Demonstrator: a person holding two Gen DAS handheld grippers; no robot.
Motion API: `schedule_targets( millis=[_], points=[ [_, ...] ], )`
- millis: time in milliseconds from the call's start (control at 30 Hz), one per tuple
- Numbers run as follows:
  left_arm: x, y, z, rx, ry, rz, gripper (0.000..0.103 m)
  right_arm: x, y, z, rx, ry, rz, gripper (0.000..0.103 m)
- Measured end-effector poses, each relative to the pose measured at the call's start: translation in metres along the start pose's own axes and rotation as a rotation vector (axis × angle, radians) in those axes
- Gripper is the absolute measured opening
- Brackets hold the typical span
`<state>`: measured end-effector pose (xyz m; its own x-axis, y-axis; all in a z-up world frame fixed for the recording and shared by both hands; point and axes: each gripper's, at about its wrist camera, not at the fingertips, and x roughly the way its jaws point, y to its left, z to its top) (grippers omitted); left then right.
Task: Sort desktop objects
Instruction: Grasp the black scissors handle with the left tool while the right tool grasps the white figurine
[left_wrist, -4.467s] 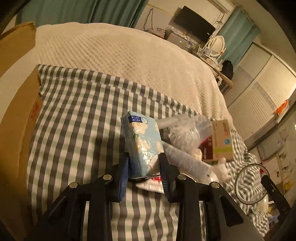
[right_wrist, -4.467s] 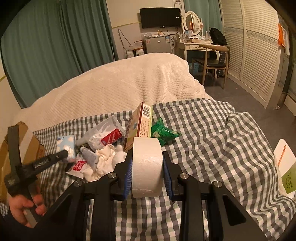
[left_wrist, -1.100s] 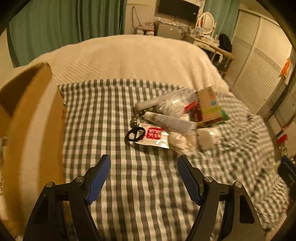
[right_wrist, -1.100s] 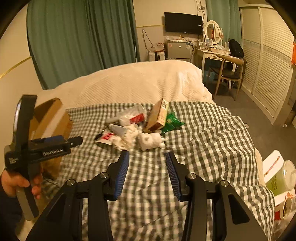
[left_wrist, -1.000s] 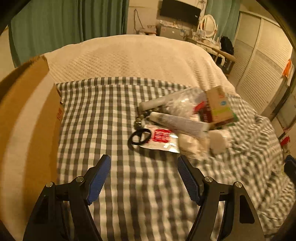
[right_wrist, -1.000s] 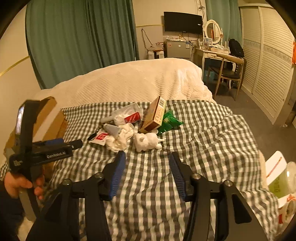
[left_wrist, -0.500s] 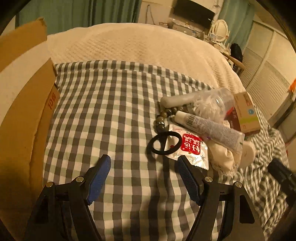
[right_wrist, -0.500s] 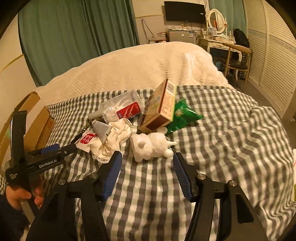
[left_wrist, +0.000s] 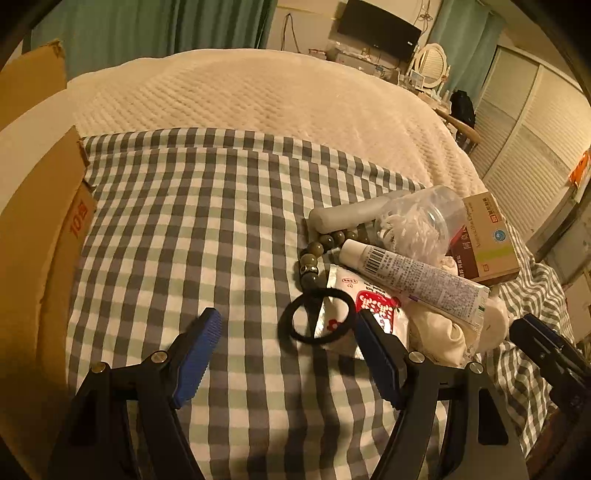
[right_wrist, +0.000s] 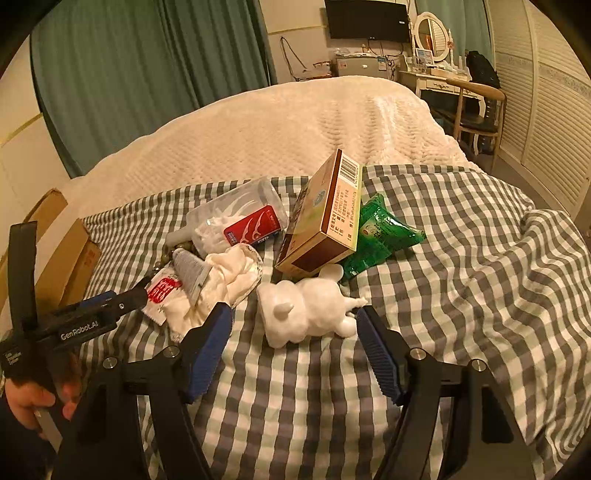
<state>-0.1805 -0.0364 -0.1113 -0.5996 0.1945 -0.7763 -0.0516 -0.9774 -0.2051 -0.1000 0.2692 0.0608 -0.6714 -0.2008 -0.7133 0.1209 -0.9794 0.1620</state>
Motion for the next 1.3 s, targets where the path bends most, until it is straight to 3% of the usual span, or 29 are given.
schedule_targets(
  millis=[133, 267, 467, 567, 800, 900, 1300],
  points=[
    [0.002, 0.001, 0.0, 0.001, -0.005, -0.012, 0.071, 0.013, 0.003, 0.0, -0.006, 0.006, -0.006, 0.071],
    [0.001, -0.001, 0.001, 0.017, 0.018, 0.035, 0.046, 0.027, 0.002, -0.002, 0.001, 0.023, -0.012, 0.072],
    [0.0, -0.002, 0.0, 0.026, 0.038, 0.013, 0.01, 0.035, -0.005, 0.0, 0.043, 0.029, -0.003, 0.072],
    [-0.004, -0.001, 0.001, 0.016, 0.024, -0.001, 0.005, 0.039, -0.006, -0.001, 0.052, 0.041, -0.007, 0.072],
    [-0.009, 0.002, 0.001, -0.009, 0.014, -0.006, 0.005, 0.045, -0.003, -0.004, 0.034, 0.076, -0.035, 0.071],
    [-0.01, 0.006, 0.002, -0.027, 0.021, -0.009, 0.005, 0.041, 0.001, -0.008, 0.026, 0.067, -0.042, 0.06],
    [-0.017, 0.006, -0.001, -0.035, 0.017, -0.029, 0.005, 0.018, 0.003, -0.015, 0.037, 0.03, -0.082, 0.059]
  ],
)
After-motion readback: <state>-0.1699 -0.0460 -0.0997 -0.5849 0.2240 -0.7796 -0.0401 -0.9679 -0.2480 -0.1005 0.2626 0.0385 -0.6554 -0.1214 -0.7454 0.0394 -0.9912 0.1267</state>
